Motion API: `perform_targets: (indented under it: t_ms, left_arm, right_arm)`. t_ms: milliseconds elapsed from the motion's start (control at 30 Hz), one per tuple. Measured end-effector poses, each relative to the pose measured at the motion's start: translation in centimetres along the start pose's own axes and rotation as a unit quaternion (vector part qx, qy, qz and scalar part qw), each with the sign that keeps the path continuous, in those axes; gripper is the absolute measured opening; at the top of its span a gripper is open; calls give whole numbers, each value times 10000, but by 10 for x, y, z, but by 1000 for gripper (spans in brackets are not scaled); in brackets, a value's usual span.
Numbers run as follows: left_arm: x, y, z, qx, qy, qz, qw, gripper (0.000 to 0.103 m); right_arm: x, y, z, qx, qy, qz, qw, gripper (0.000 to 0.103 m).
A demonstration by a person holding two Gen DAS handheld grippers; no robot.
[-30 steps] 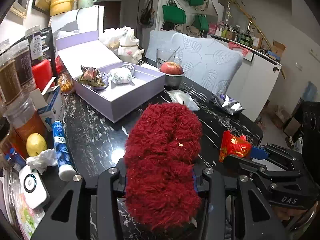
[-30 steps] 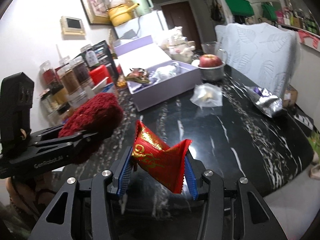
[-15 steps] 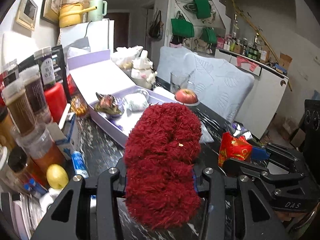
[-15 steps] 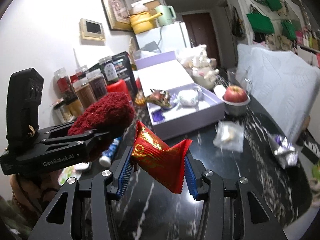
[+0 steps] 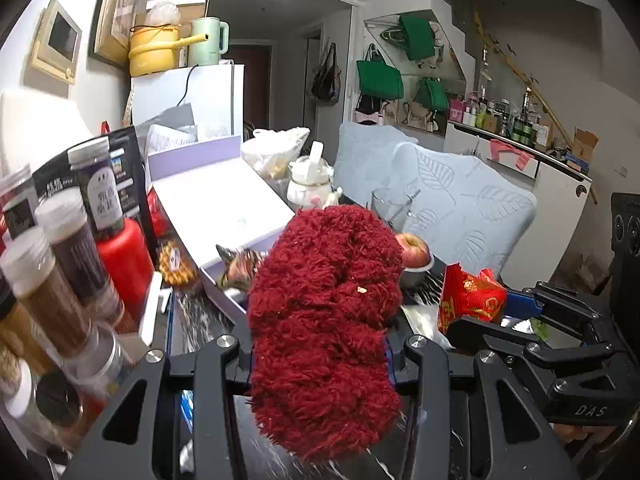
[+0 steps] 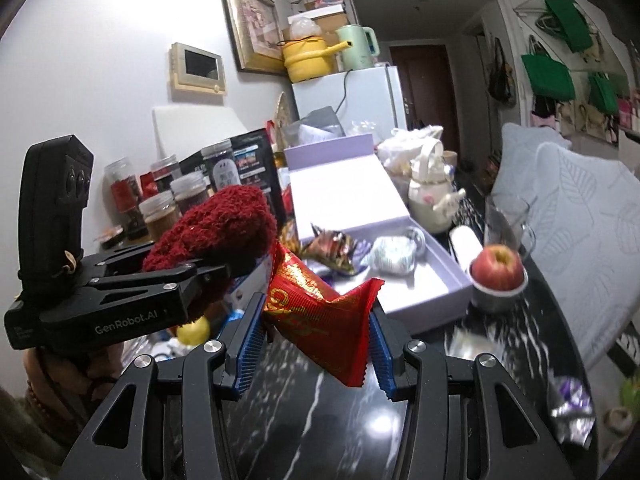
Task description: Organize soft objects
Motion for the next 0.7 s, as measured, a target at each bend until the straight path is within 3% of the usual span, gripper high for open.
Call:
perform_targets:
  t_ms: [700]
  left_arm:
    - [-34,-66,-102,583,-23,-361,9976,43]
  right_arm:
    - [50,-60,-112,399,87,213,9989,47]
Point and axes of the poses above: each gripper's, at about its wrist camera, not at the fingertips, and y roughly against the way its jaws point, x to its right, z to its underside, the point moved 8 cm from there along -y, roughly the way its jaws point, and after that the axes turned 5 degrees about -x, right-handed, at the moved point
